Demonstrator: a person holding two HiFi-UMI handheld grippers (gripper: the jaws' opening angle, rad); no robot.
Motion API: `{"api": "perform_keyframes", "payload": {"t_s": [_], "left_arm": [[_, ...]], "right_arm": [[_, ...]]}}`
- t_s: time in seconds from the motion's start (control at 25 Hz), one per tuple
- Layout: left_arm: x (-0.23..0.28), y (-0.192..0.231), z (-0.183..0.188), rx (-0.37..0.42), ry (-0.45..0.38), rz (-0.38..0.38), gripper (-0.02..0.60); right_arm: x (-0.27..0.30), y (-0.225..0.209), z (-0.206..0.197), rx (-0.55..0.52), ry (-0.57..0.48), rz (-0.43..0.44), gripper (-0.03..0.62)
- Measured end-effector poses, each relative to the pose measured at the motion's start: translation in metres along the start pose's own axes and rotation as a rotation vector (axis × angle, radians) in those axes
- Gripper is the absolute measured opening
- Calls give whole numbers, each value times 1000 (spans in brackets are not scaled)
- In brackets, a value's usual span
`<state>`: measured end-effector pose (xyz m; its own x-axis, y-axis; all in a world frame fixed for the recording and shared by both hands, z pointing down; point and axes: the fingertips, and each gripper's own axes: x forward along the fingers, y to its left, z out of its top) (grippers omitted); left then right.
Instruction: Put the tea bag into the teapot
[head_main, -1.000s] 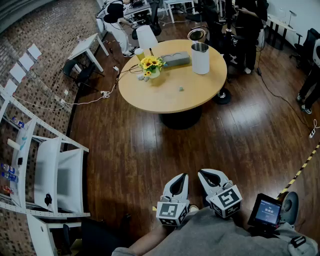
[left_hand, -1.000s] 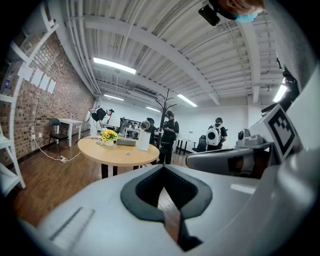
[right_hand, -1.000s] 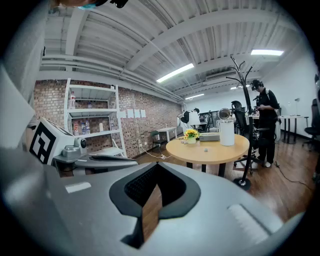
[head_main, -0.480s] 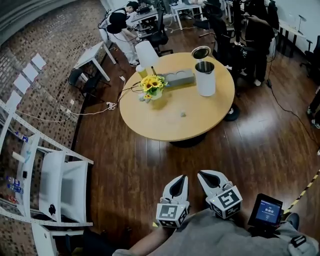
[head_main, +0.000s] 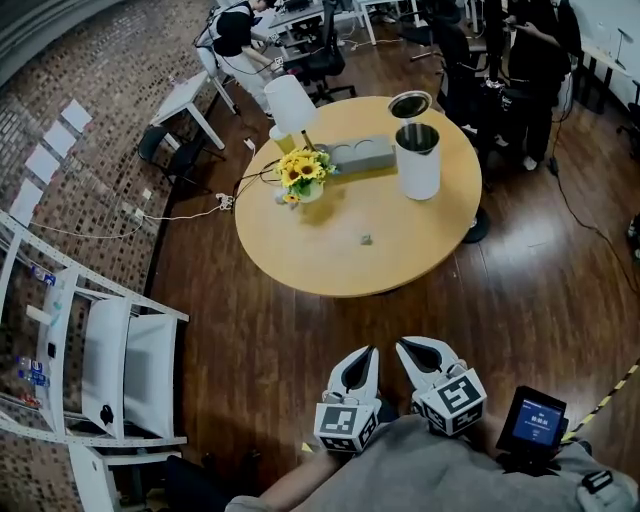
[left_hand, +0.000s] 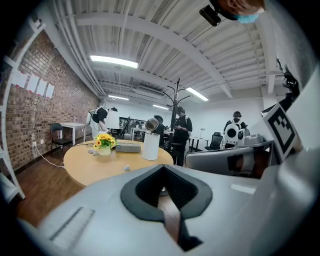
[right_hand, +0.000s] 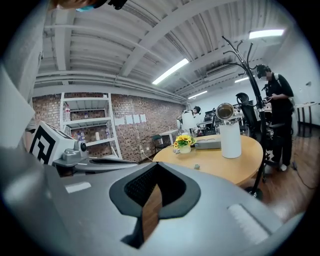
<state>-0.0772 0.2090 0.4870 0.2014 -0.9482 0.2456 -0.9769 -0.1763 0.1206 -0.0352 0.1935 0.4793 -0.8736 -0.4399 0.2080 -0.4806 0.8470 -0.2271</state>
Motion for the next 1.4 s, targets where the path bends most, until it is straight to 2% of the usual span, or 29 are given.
{"api": "perform_keyframes", "payload": {"t_s": [0.24, 0.84, 1.08, 1.4], "left_arm": [[39, 28, -4, -28, 45, -31, 2], [167, 181, 48, -18, 2, -160, 2], [187, 203, 68, -32, 8, -182, 2], [206, 201, 69, -27, 31, -199, 2]], "right_arm": [[35, -34, -1, 32, 20, -50, 9], [210, -104, 52, 16, 9, -196, 9], [228, -117, 71, 10, 11, -235, 9], [234, -133, 73, 19, 30, -241, 9]]}}
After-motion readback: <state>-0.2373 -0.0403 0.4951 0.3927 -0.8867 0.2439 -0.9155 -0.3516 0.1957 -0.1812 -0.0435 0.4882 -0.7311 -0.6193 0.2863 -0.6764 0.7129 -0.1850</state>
